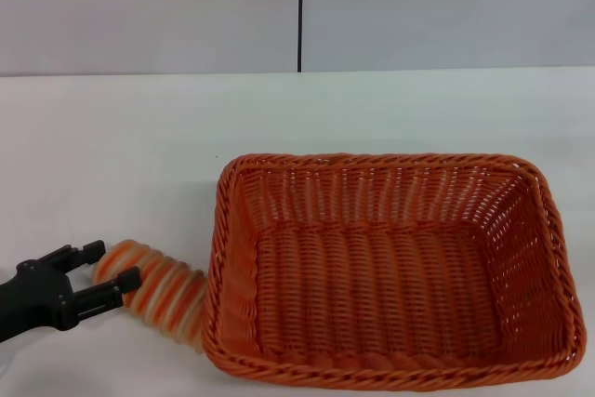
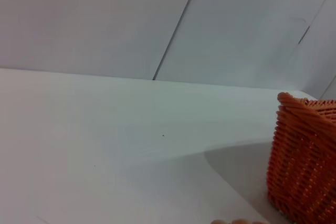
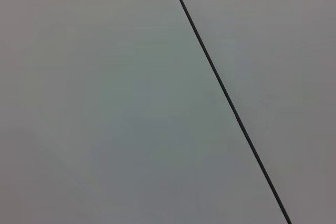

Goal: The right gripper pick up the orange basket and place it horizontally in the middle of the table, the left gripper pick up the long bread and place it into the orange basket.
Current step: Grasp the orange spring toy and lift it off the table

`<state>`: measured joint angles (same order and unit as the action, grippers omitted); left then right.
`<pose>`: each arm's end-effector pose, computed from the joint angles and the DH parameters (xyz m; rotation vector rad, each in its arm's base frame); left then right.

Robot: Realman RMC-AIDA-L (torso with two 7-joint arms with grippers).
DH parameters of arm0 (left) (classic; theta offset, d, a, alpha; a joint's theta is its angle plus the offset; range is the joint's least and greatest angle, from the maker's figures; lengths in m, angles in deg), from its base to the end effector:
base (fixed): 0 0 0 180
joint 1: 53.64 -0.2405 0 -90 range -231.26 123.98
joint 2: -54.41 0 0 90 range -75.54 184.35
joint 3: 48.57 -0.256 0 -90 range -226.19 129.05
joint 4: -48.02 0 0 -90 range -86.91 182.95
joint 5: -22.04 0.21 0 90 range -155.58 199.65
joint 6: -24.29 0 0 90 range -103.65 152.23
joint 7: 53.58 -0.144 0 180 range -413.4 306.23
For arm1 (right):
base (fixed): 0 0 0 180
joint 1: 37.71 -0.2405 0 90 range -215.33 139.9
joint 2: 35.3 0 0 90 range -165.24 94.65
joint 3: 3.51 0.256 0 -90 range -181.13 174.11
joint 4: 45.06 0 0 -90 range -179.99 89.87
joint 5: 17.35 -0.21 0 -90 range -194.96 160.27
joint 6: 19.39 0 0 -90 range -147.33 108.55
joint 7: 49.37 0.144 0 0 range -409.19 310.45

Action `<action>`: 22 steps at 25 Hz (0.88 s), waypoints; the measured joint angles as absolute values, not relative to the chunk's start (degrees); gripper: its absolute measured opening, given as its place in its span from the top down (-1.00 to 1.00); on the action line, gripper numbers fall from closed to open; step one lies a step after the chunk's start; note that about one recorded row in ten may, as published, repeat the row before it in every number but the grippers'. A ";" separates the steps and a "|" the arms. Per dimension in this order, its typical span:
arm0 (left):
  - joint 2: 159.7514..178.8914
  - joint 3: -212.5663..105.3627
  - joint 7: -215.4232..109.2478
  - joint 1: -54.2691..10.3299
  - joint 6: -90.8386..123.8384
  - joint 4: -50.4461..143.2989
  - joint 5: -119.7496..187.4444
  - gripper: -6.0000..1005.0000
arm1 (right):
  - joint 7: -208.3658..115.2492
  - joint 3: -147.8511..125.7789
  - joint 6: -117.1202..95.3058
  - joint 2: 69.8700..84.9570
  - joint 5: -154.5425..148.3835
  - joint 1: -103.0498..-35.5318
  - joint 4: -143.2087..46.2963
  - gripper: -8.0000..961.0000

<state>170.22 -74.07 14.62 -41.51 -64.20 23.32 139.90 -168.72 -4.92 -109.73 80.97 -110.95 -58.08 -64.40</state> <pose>-0.3818 0.2120 0.0058 -2.3775 -1.0430 -0.6861 0.3587 0.2885 0.1077 -1.5264 0.6586 1.2083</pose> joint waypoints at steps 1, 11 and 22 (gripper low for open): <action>170.22 -74.09 14.62 -41.51 -64.20 23.32 139.90 -0.68 | -168.72 -4.92 -109.73 80.97 -110.95 -58.08 -64.40 0.42; 170.24 -74.57 15.33 -41.51 -64.16 23.32 139.89 -0.65 | -168.72 -4.91 -109.74 81.17 -110.95 -57.74 -64.40 0.42; 170.26 -73.57 14.19 -42.03 -64.33 23.29 139.34 -0.14 | -168.72 -4.91 -109.70 81.26 -110.95 -57.48 -64.40 0.42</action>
